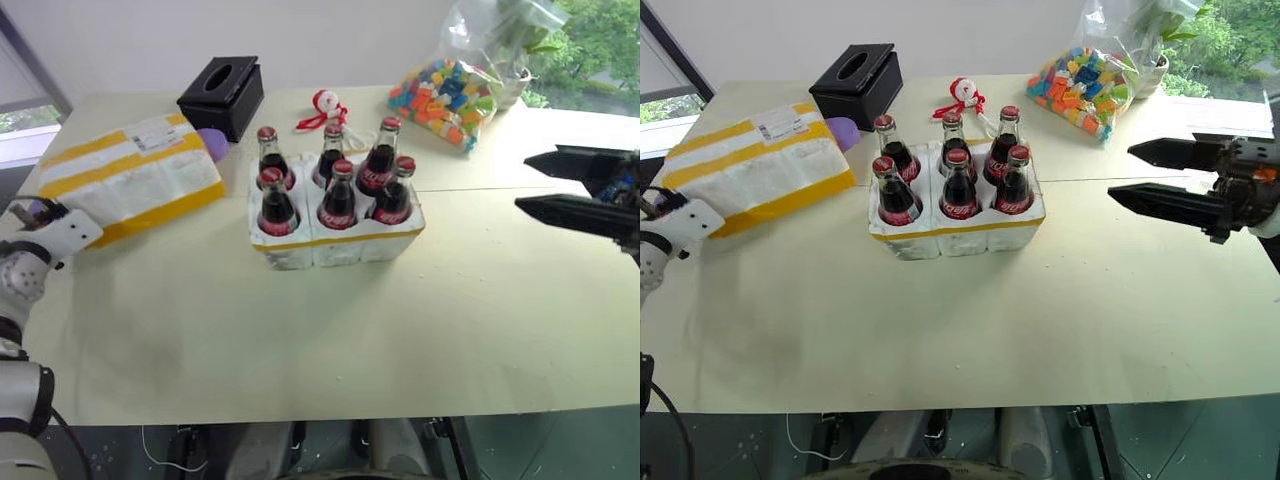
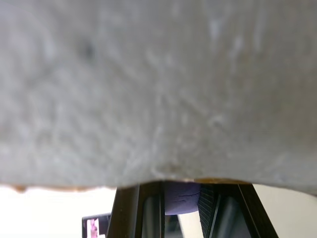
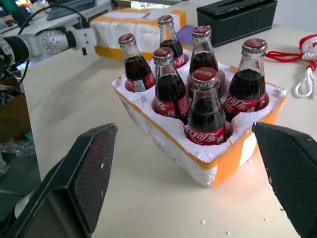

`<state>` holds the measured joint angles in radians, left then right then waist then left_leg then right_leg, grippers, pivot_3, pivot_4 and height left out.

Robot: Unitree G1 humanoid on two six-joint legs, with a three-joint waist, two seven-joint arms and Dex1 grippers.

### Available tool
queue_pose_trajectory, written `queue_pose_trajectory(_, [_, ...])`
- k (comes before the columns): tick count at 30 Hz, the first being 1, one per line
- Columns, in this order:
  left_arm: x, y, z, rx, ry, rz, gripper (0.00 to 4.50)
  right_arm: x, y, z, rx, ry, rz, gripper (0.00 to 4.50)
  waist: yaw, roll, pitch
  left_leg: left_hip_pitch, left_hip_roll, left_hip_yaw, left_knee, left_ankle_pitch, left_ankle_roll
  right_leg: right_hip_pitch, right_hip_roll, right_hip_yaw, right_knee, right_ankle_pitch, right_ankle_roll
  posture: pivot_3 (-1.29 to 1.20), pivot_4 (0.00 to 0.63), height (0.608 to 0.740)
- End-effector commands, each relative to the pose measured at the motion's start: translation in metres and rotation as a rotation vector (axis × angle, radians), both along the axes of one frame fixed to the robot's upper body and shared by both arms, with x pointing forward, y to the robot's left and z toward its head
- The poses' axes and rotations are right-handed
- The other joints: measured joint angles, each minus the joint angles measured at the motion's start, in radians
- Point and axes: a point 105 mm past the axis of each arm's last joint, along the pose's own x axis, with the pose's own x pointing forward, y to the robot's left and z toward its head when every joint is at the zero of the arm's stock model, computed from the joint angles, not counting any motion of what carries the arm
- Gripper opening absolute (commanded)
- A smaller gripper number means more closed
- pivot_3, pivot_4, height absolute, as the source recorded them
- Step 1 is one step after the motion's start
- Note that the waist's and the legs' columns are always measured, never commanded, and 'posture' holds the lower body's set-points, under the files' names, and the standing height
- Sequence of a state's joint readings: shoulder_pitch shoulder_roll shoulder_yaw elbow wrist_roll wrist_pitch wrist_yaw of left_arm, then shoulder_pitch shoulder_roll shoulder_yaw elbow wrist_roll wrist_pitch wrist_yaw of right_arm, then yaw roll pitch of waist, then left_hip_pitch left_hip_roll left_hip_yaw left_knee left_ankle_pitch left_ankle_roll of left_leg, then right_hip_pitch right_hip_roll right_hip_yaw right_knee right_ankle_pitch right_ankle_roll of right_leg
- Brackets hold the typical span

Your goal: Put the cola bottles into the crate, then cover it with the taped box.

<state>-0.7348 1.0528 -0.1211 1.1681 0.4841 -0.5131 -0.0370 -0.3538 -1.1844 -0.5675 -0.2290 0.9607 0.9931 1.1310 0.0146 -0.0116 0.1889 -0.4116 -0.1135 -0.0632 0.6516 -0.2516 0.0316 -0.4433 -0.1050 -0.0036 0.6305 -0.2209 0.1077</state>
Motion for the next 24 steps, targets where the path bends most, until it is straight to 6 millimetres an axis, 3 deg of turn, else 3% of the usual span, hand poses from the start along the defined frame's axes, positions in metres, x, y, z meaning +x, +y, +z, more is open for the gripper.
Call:
queue_pose_trajectory(1, [-0.001,-0.018,0.082,0.015,-0.202,-0.133,0.34,-0.006,-0.001,0.008,-0.051,-0.072,0.008,4.5,-0.001,0.0,0.0,0.0,0.0,0.0,0.0,0.0,0.0,0.0,0.0,0.0,0.0,0.0,0.0,0.0,0.15,0.732])
queue_pose_trajectory(5, [-0.004,-0.053,0.128,0.005,-0.256,-0.292,0.34,-0.005,-0.002,-0.003,-0.049,-0.051,0.007,4.5,-0.002,0.0,-0.001,0.0,0.0,0.001,0.0,-0.001,0.001,0.0,-0.001,0.0,0.0,0.0,0.0,0.0,0.15,0.732])
queue_pose_trajectory(9, [-0.009,-0.094,0.148,-0.007,-0.226,-0.41,0.34,-0.002,0.0,-0.01,-0.041,-0.042,0.008,4.5,-0.003,0.0,-0.001,0.0,0.0,0.001,0.001,-0.001,0.001,0.0,0.0,0.0,0.0,0.0,0.0,0.0,0.15,0.732])
queue_pose_trajectory(10, [-0.011,-0.113,0.15,-0.001,-0.192,-0.452,0.34,0.0,0.001,-0.013,-0.031,-0.036,0.009,4.5,-0.004,0.0,-0.001,0.0,0.0,0.001,0.001,-0.001,0.001,0.0,0.0,0.0,0.0,0.0,0.0,0.0,0.15,0.732])
queue_pose_trajectory(13, [-0.019,-0.156,0.146,0.028,-0.086,-0.513,0.34,0.003,0.002,-0.017,-0.014,-0.031,0.011,4.5,-0.004,0.0,0.0,0.0,0.0,0.001,0.001,-0.001,0.002,0.001,0.0,0.0,0.0,0.0,0.0,0.0,0.15,0.732])
queue_pose_trajectory(17, [-0.028,-0.196,0.141,0.057,-0.015,-0.546,0.34,0.008,0.004,-0.021,-0.002,-0.029,0.008,4.5,-0.003,0.0,0.0,0.0,0.001,0.001,0.002,-0.001,0.002,0.001,0.001,0.0,0.0,0.0,0.0,0.0,0.15,0.732])
queue_pose_trajectory(24, [-0.029,-0.234,0.135,0.129,0.072,-0.551,0.34,0.012,0.008,-0.025,0.032,-0.028,0.002,4.5,-0.002,0.0,0.0,0.001,0.001,0.001,0.004,0.0,0.002,0.003,0.003,0.0,0.0,0.0,0.0,0.0,0.15,0.732])
